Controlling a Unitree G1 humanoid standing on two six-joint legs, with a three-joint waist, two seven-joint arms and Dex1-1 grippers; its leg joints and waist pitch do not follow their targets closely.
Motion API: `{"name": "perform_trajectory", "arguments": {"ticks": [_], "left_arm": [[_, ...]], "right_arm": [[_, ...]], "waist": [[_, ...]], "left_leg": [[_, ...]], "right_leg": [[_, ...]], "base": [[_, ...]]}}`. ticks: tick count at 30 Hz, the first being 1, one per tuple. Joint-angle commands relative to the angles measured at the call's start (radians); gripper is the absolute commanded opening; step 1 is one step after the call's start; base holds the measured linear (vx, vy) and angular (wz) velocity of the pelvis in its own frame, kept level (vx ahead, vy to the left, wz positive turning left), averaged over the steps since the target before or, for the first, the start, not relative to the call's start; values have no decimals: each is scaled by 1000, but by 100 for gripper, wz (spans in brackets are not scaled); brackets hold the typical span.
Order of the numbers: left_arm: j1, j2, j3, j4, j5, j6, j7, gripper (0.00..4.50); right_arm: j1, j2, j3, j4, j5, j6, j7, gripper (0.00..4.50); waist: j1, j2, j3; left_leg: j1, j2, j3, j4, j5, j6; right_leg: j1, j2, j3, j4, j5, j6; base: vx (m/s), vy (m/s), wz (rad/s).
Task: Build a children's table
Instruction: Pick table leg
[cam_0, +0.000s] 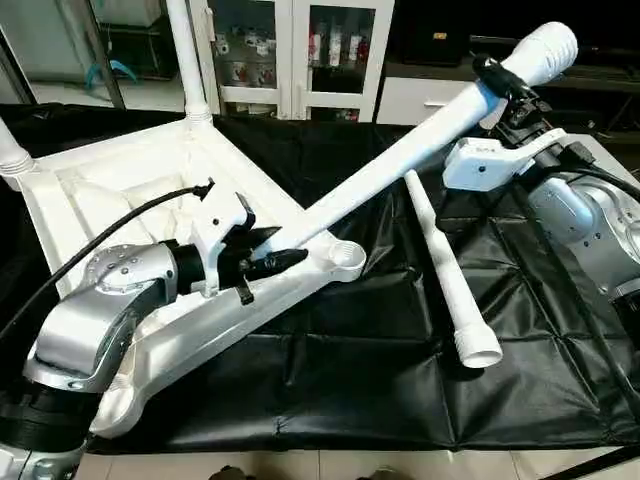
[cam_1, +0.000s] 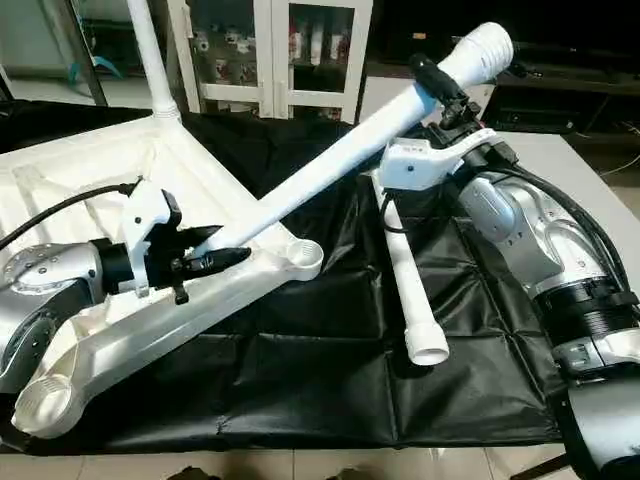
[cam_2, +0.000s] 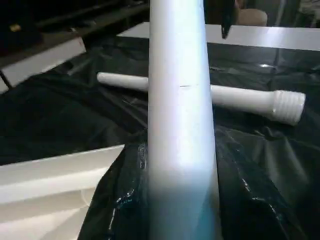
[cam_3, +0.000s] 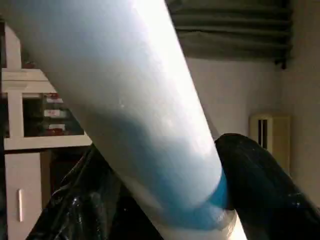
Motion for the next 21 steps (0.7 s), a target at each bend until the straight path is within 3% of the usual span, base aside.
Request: {"name": "perform_trajectory", "arguments": {"ticks": [1, 2, 3, 4, 8, 10, 14, 17, 21], "left_arm": [[-24, -16, 72, 16, -15, -3, 54, 209], [-24, -16, 72, 16, -15, -3, 54, 209], [-33, -32, 126, 13, -72, 17, 59, 217], [-36, -39, 151, 15, -96, 17, 63, 246], [-51, -65, 226, 24, -149, -1, 93, 261], [-76, -94, 288, 36, -195, -11, 134, 290], [-100, -133, 353, 47, -257, -20, 181, 338], [-115, -179, 427, 62, -333, -17, 228, 353], [-87, -216, 508, 74, -472, 54, 244, 394]], "right_arm": [[8, 15, -2, -9, 44, -27, 24, 269], [8, 15, -2, -9, 44, -27, 24, 267], [13, 22, -2, -5, 51, -24, 39, 264], [15, 25, -3, -5, 52, -23, 41, 250], [19, 33, -1, -6, 53, -17, 47, 230], [19, 39, 0, 0, 56, -11, 53, 223], [19, 48, 0, 9, 60, -8, 62, 211], [22, 61, -6, 17, 74, 4, 82, 200], [26, 81, -28, 34, 105, 49, 108, 186]], "waist": [[-2, -10, -63], [-2, -8, -63], [-2, -8, -63], [-2, -6, -63], [-2, -10, -62], [-1, -14, -62], [2, -11, -61], [-3, -17, -61], [-2, -15, -62]], "left_leg": [[14, 7, 6, -65, -301, -5], [14, 7, 6, -64, -300, -6], [14, 6, 6, -64, -303, -8], [15, 7, 6, -65, -303, -11], [17, 8, 7, -64, -295, -11], [17, 8, 8, -64, -295, -9], [19, 8, 8, -65, -309, -16], [16, 6, 7, -62, -315, -15], [16, 6, 9, -61, -302, -11]], "right_leg": [[43, -25, 27, -75, -286, -141], [43, -25, 28, -72, -280, -145], [43, -25, 28, -73, -276, -146], [42, -25, 27, -72, -272, -151], [42, -23, 28, -69, -237, -164], [42, -23, 27, -69, -249, -158], [40, -24, 27, -71, -261, -163], [45, -22, 25, -70, -258, -153], [41, -20, 26, -70, -258, -154]], "base": [[0, 0, 0], [0, 0, 0], [0, 0, 0], [0, 0, 0], [0, 0, 0], [0, 0, 0], [0, 0, 0], [0, 0, 0], [0, 0, 0]]}}
